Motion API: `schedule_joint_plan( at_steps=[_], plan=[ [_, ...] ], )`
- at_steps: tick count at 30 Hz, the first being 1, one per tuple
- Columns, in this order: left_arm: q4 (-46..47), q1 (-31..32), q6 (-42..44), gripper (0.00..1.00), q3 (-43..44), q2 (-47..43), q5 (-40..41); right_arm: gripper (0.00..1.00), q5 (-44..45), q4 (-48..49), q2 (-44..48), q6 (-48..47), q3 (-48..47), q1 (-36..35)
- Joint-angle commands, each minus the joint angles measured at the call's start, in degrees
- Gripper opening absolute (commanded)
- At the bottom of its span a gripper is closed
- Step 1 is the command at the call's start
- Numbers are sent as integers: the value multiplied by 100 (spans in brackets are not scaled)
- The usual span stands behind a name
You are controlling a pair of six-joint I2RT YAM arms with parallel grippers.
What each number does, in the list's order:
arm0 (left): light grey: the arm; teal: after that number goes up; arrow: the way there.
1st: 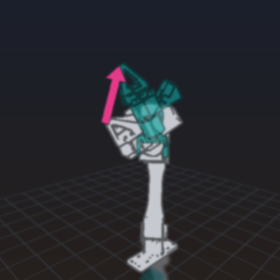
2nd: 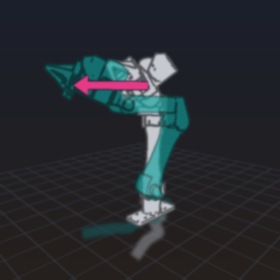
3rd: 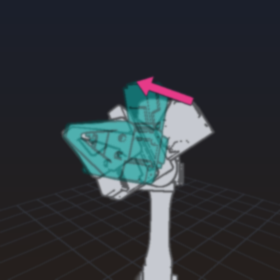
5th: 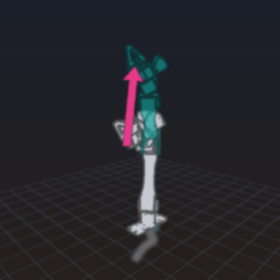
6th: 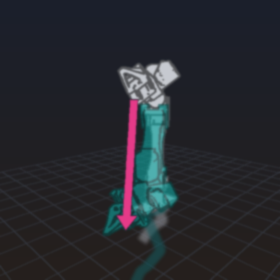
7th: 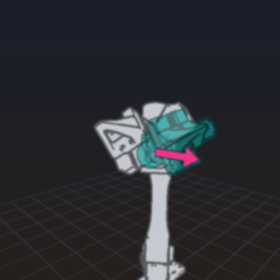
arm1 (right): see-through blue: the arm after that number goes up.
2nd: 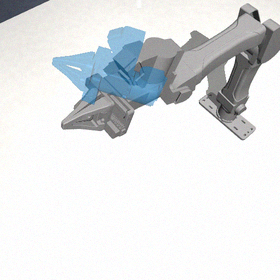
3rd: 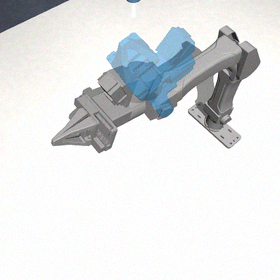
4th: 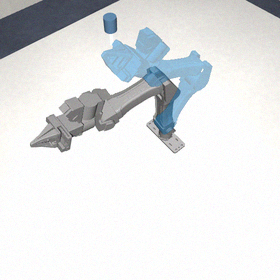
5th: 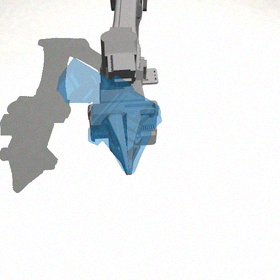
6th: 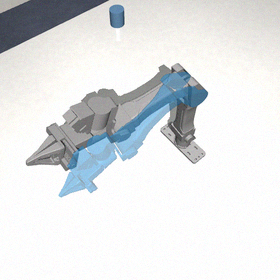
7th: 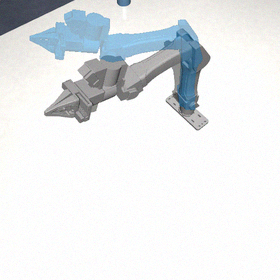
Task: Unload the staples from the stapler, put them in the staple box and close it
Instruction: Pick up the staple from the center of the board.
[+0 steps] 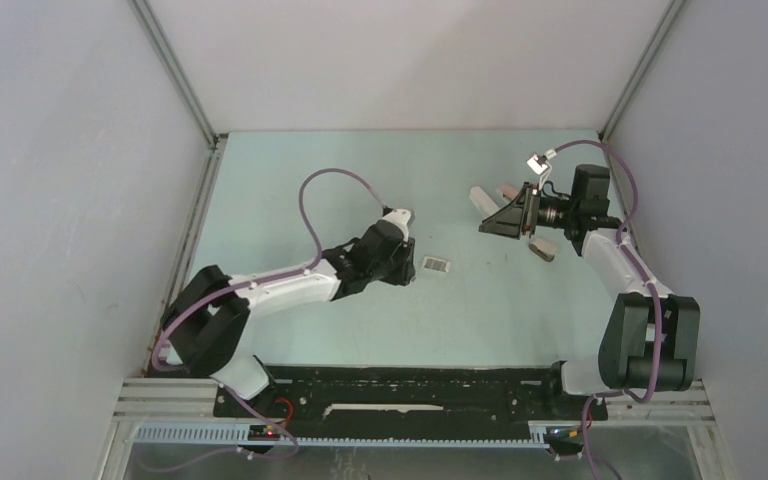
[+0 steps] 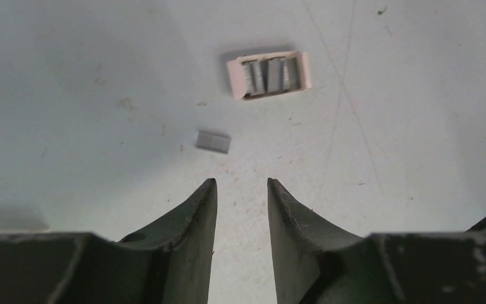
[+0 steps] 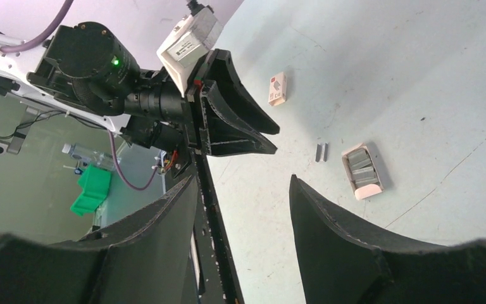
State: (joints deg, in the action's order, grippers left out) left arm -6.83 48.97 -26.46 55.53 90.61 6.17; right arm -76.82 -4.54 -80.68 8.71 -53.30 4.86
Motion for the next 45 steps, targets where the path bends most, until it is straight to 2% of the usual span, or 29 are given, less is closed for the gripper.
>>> schedule_joint_plan(
  at_steps=[1, 4, 6, 10, 12, 13, 15, 21, 25, 36, 40, 45],
  plan=[
    [874, -55, -234, 41, -741, -867, 520, 64, -64, -87, 69, -298, -234, 28],
    [1096, -58, -264, 49, -1298, -1460, 806, 64, 30, -213, 76, -480, -234, -27],
    [1281, -60, -262, 59, -1691, -1898, 953, 64, 168, -494, 89, -786, -299, -136],
    [1599, -63, -196, 81, -2362, -2865, 1068, 64, 650, -1923, -97, -2201, -819, -693],
    [1631, -93, -268, 97, -2615, -3215, 1150, 63, 1171, -2646, -269, -2879, -1150, -1129],
    [1642, -122, -309, 99, -2731, -3369, 1145, 63, 1513, -2915, -360, -3128, -1301, -1383],
    [1646, -197, -342, 100, -2914, -3675, 960, 63, 2136, -3164, -495, -3374, -1512, -1856],
    [1616, -256, -533, 100, -3522, -4587, 806, 62, 4150, -3044, -968, -3419, -1782, -3321],
    [1448, -258, -728, 100, -4005, -5408, 890, 61, 4975, -3054, -1487, -3251, -2043, -3834],
    [1571, -256, -1488, 100, -5349, -7242, 1052, 61, 5262, -3052, -2066, -3179, -2118, -4358],
    [1544, -265, -1447, 100, -5391, -7359, 1087, 62, 5413, -2863, -2176, -2991, -2108, -4418],
    [1667, -267, -1389, 100, -5350, -7077, 1095, 62, 5651, -2500, -2192, -2494, -2054, -4432]
  ],
)
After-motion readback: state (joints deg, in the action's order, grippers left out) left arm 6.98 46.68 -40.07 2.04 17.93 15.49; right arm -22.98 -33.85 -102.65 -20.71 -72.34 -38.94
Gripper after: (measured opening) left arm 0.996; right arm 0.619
